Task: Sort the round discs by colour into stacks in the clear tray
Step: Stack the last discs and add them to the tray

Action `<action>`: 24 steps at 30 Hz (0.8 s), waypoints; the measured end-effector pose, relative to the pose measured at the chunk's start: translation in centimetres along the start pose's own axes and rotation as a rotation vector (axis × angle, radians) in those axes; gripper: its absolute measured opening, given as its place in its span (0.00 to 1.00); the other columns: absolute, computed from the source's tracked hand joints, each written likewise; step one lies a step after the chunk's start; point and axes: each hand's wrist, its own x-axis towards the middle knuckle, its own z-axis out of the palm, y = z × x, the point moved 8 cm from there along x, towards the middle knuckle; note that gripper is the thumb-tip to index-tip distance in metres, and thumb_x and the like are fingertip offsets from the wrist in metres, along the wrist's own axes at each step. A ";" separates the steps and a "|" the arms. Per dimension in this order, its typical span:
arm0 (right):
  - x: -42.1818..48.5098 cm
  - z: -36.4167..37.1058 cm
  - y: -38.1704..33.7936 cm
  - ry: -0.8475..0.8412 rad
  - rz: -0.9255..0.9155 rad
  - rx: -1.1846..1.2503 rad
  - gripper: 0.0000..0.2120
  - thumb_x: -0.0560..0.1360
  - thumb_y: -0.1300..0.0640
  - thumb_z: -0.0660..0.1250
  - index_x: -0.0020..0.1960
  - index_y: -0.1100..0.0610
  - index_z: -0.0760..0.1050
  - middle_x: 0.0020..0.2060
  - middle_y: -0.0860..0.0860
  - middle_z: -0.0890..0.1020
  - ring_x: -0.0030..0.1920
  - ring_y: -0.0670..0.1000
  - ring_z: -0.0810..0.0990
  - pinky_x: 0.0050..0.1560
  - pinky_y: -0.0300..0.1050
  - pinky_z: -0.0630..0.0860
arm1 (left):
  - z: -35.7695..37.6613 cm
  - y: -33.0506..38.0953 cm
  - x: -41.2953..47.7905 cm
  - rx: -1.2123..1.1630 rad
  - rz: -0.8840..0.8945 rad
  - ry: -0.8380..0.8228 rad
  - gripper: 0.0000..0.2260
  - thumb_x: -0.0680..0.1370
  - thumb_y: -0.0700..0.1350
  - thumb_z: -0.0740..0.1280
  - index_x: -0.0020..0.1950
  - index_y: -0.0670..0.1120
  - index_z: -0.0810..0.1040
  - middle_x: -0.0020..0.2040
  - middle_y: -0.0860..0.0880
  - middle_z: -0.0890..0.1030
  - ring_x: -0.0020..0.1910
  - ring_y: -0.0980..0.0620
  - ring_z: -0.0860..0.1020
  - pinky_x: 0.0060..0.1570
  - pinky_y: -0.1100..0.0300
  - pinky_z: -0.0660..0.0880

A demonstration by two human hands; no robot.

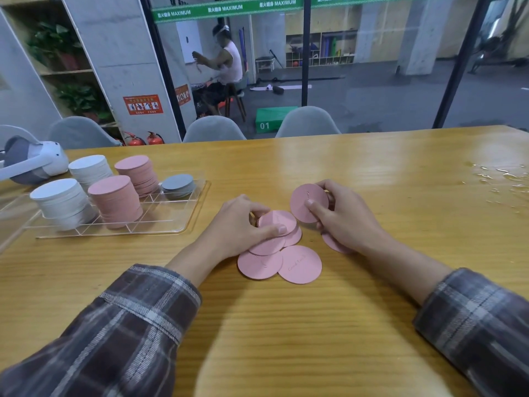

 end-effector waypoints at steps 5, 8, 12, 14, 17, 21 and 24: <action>0.1 -0.3 0.1 0.031 0.010 -0.006 0.06 0.82 0.54 0.66 0.57 0.53 0.76 0.38 0.48 0.83 0.29 0.46 0.81 0.31 0.38 0.73 | -0.3 0.2 0.1 -0.047 0.022 0.042 0.22 0.69 0.60 0.80 0.61 0.56 0.84 0.52 0.54 0.79 0.46 0.59 0.79 0.45 0.72 0.70; 0.2 -0.4 0.3 0.033 0.034 -0.002 0.07 0.83 0.53 0.64 0.58 0.54 0.75 0.37 0.49 0.81 0.26 0.44 0.78 0.26 0.37 0.71 | -1.3 0.7 0.1 -0.159 0.063 0.133 0.13 0.71 0.49 0.81 0.53 0.58 0.84 0.46 0.56 0.82 0.41 0.59 0.79 0.42 0.71 0.70; 0.0 0.2 -0.2 -0.025 0.035 0.017 0.08 0.84 0.54 0.61 0.60 0.55 0.75 0.34 0.50 0.80 0.24 0.45 0.76 0.25 0.39 0.70 | -1.6 0.4 0.2 -0.408 0.059 0.160 0.09 0.74 0.42 0.78 0.50 0.55 0.87 0.41 0.52 0.84 0.40 0.56 0.80 0.46 0.60 0.79; -0.2 0.9 -0.2 -0.087 0.065 0.149 0.08 0.86 0.52 0.58 0.59 0.52 0.75 0.32 0.54 0.79 0.22 0.54 0.73 0.20 0.41 0.65 | -1.3 0.6 0.2 -0.455 0.068 0.165 0.08 0.75 0.42 0.78 0.51 0.54 0.88 0.41 0.50 0.84 0.40 0.55 0.80 0.47 0.56 0.80; -0.5 1.5 -0.9 -0.142 0.056 0.189 0.10 0.86 0.50 0.57 0.58 0.49 0.76 0.32 0.55 0.79 0.21 0.54 0.70 0.19 0.39 0.64 | -1.2 0.7 0.1 -0.499 0.058 0.195 0.08 0.74 0.42 0.79 0.50 0.53 0.88 0.40 0.50 0.83 0.38 0.55 0.80 0.47 0.53 0.81; -0.8 1.8 -2.2 -0.175 -0.046 0.160 0.08 0.84 0.52 0.63 0.58 0.55 0.77 0.29 0.45 0.79 0.24 0.43 0.74 0.25 0.35 0.68 | -1.4 0.7 0.0 -0.540 0.050 0.242 0.08 0.73 0.44 0.80 0.50 0.51 0.86 0.39 0.52 0.83 0.37 0.52 0.82 0.46 0.48 0.85; -0.8 2.0 -2.4 -0.186 -0.100 0.104 0.08 0.81 0.53 0.68 0.58 0.53 0.77 0.33 0.41 0.81 0.31 0.41 0.79 0.33 0.33 0.70 | -1.6 0.8 -0.2 -0.527 0.050 0.261 0.06 0.74 0.44 0.80 0.49 0.50 0.86 0.38 0.53 0.83 0.37 0.53 0.82 0.44 0.47 0.85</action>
